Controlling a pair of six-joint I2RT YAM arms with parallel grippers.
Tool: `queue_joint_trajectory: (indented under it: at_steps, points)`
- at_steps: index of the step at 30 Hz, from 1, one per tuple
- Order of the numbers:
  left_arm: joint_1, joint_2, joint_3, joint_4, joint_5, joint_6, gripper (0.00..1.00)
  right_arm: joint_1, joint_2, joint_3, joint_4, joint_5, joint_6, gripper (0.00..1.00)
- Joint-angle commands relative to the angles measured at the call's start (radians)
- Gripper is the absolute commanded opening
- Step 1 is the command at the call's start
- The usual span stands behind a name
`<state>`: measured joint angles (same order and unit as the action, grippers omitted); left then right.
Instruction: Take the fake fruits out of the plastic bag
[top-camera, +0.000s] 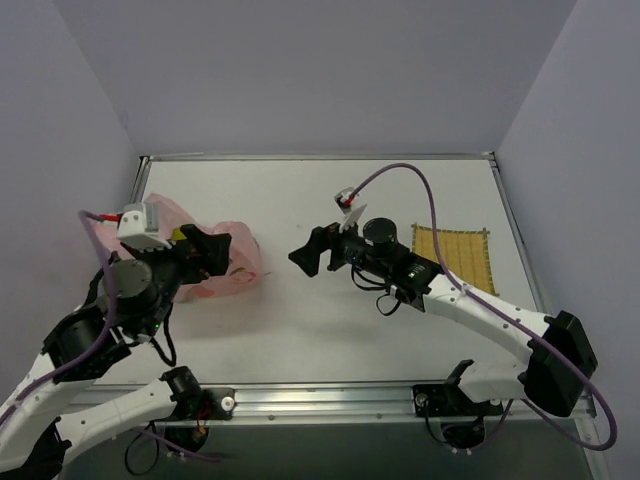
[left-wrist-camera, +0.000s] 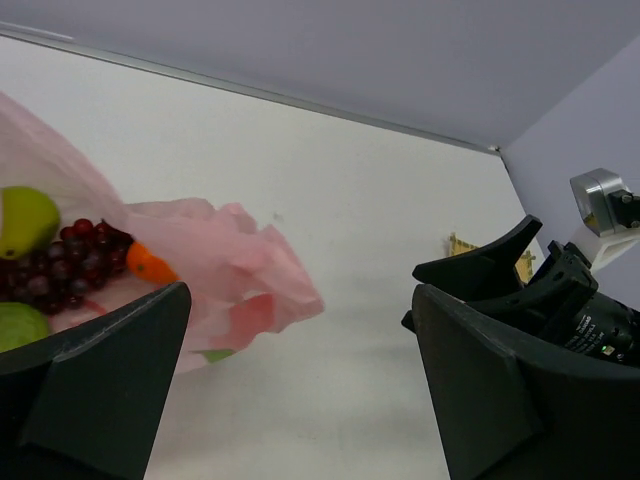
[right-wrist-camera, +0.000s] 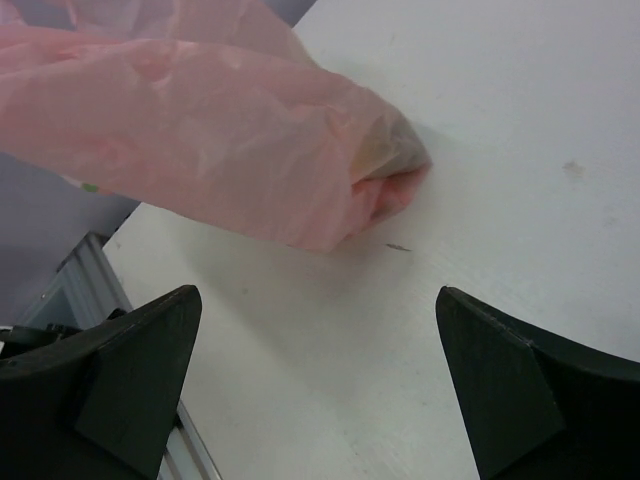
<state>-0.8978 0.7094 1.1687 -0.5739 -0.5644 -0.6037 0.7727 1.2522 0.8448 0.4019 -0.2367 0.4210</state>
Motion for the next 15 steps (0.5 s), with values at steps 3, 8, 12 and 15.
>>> queue_joint_trajectory:
  at_steps: [3,8,12,15]
  points:
    - [0.005,-0.028,0.046,-0.152,-0.016,0.004,0.93,0.138,0.096,0.168,0.049,0.005,-0.065,1.0]
    - [0.005,0.094,0.117,-0.123,0.003,0.027,0.93,0.21,0.118,0.209,0.058,0.065,-0.06,1.0]
    - [0.005,0.036,0.192,-0.193,-0.185,0.051,0.91,0.257,0.183,0.304,0.028,0.085,-0.109,1.0]
    - [0.005,-0.013,0.255,-0.41,-0.351,-0.014,0.88,0.258,0.278,0.388,-0.003,0.062,-0.148,1.0]
